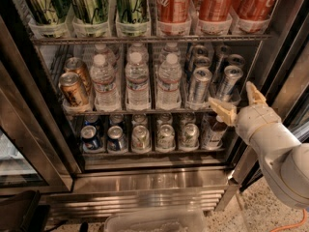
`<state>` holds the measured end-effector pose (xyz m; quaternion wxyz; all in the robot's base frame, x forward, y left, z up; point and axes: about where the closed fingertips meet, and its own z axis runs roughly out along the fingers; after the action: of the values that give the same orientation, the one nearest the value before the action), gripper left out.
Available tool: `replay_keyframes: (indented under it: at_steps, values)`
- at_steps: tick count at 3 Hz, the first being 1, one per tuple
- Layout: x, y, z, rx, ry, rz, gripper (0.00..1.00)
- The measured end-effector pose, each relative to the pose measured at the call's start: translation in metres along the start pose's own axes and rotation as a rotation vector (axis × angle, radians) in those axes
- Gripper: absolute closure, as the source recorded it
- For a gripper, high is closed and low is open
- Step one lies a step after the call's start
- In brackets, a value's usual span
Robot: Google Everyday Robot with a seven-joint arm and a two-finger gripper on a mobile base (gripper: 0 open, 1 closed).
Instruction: Pick redbull can from middle shelf of fridge
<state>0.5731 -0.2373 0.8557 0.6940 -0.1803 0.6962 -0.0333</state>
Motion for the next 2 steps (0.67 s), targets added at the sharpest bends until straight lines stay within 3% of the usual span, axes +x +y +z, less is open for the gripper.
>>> replay_keyframes:
  at_steps: [2]
  values:
    - [0.0058, -0.0008, 0.0102, 0.050, -0.017, 0.003, 0.26]
